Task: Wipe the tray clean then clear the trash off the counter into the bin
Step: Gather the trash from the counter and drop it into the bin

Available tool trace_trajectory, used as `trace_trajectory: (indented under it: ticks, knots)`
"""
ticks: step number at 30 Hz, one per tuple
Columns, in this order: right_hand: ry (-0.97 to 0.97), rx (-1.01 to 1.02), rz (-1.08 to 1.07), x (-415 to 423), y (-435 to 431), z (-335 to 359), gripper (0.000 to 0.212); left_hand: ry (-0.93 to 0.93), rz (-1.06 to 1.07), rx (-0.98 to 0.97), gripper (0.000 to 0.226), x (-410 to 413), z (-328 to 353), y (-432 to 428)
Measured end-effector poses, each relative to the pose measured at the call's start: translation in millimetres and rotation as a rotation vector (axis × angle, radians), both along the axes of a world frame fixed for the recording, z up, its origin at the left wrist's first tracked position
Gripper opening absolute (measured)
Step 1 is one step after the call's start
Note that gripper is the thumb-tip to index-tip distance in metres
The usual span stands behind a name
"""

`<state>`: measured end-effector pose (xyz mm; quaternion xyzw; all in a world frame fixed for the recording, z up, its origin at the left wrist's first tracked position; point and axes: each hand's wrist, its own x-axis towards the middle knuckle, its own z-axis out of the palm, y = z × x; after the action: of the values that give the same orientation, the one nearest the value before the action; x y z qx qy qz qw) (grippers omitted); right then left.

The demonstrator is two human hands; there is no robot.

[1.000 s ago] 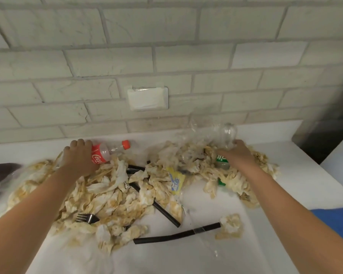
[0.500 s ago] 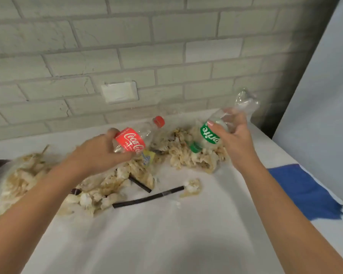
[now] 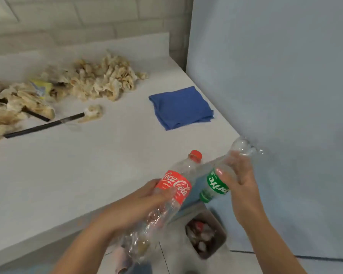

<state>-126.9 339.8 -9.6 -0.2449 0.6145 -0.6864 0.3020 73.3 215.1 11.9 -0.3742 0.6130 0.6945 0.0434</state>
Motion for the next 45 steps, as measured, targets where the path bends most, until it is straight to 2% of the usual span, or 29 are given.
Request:
trace_trajectory:
  ticks: [1,3,4,6,9,12,14,16,18,20,22,24,26,28,29,31,33,36,37,39,42,45]
  knots:
    - [-0.052,0.027,-0.018,-6,19,-15,0.062,-0.014,-0.016,0.034,0.066,-8,-14,18]
    - [-0.115,0.076,-0.066,-18,52,-47,0.03,-0.075,-0.059,0.036,0.06,-24,-39,48]
    - [-0.124,0.114,-0.087,-24,65,-64,0.021,-0.112,-0.066,0.032,0.061,-32,-52,58]
    - [-0.149,0.216,-0.122,-30,90,-106,0.023,-0.196,-0.087,0.08,0.06,-47,-86,75]
    - [-0.124,0.38,-0.132,-46,112,-177,0.035,-0.361,-0.075,0.174,0.025,-70,-150,91]
    - [-0.092,0.559,-0.125,-58,123,-259,0.041,-0.514,-0.131,0.277,0.026,-93,-235,99]
    - [-0.142,0.613,-0.169,-62,127,-313,0.046,-0.586,-0.101,0.361,0.021,-107,-300,103]
    - [-0.229,0.639,-0.2,-63,132,-365,0.051,-0.66,-0.07,0.408,0.028,-120,-362,107]
    - [-0.308,0.648,-0.216,-60,133,-404,0.055,-0.695,-0.023,0.369,0.042,-129,-414,108]
    - [-0.276,0.728,-0.189,-59,134,-438,0.049,-0.735,-0.032,0.341,0.051,-140,-452,107]
    - [-0.147,0.908,-0.079,-57,132,-464,0.048,-0.772,-0.082,0.342,0.057,-149,-476,106]
    - [-0.127,0.977,0.031,-54,133,-486,0.071,-0.792,-0.026,0.365,0.07,-157,-493,102]
    - [-0.128,0.967,0.112,-53,134,-502,0.094,-0.775,0.175,0.267,0.09,-162,-503,95]
    - [-0.1,0.97,0.153,-53,131,-501,0.101,-0.775,0.321,0.043,0.093,-162,-502,89]
    - [-0.096,0.971,0.158,-53,130,-499,0.098,-0.774,0.343,-0.035,0.09,-161,-498,88]
    - [-0.091,0.973,0.172,-49,127,-485,0.095,-0.764,0.323,-0.104,0.086,-154,-485,88]
    - [-0.076,0.956,0.164,-47,124,-470,0.101,-0.729,0.26,-0.14,0.083,-144,-467,89]
    - [-0.053,0.901,0.141,-40,113,-435,0.091,-0.61,0.163,-0.229,0.075,-133,-421,95]
    - [-0.008,0.867,0.13,-37,105,-414,0.086,-0.569,0.144,-0.265,0.071,-130,-400,97]
    - [0.036,0.777,0.061,-27,87,-362,0.06,-0.451,0.109,-0.374,0.057,-120,-356,100]
    - [0.206,0.627,-0.003,-16,59,-270,0.028,-0.146,0.133,-0.658,0.032,-100,-269,94]
    - [0.368,0.371,-0.033,1,34,-177,0.013,0.123,0.221,-0.939,0.021,-69,-178,85]
